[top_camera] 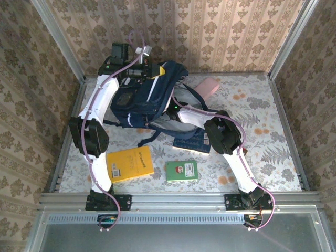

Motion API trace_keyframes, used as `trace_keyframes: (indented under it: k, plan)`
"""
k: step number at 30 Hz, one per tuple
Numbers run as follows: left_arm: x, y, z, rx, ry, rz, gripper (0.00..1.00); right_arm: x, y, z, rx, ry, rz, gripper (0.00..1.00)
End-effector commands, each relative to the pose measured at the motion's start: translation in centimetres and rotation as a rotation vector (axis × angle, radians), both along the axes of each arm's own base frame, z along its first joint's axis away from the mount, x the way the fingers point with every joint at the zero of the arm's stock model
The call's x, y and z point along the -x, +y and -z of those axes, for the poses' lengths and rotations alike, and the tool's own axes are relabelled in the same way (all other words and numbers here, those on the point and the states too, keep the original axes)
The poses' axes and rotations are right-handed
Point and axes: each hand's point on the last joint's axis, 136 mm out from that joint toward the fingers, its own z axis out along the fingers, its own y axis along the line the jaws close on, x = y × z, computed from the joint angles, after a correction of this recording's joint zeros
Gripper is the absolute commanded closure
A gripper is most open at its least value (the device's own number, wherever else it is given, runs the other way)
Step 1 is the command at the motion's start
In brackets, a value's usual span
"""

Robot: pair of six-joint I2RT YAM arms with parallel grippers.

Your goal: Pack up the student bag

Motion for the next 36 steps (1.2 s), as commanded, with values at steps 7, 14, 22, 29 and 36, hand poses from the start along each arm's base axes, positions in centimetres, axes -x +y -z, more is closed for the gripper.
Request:
trace_keyframes:
  k: [7,14,22,29,36]
  plan:
    - [1.6,1.0,-4.8,0.103,-0.14,0.073,1.0,1.3,1.9,-5.2,-0.183,-0.172,-0.11,0.02]
    - [0.5,3.4,-5.3,0.118,-0.145,0.012,1.0,2.3,-0.6,-6.9,-0.211,-0.275,-0.136,0.09]
    - [-0.8,5.1,-3.6,0.088,-0.126,-0.043,1.0,4.9,-5.7,-4.9,0.106,-0.225,-0.099,0.04]
    - [-2.3,7.2,-1.5,0.04,-0.091,-0.135,1.0,6.9,-10.0,-6.6,0.248,-0.274,-0.114,0.07]
    - [-3.1,6.3,5.2,-0.167,-0.017,-0.243,1.0,8.8,-15.4,-9.3,0.576,-0.271,-0.121,0.17]
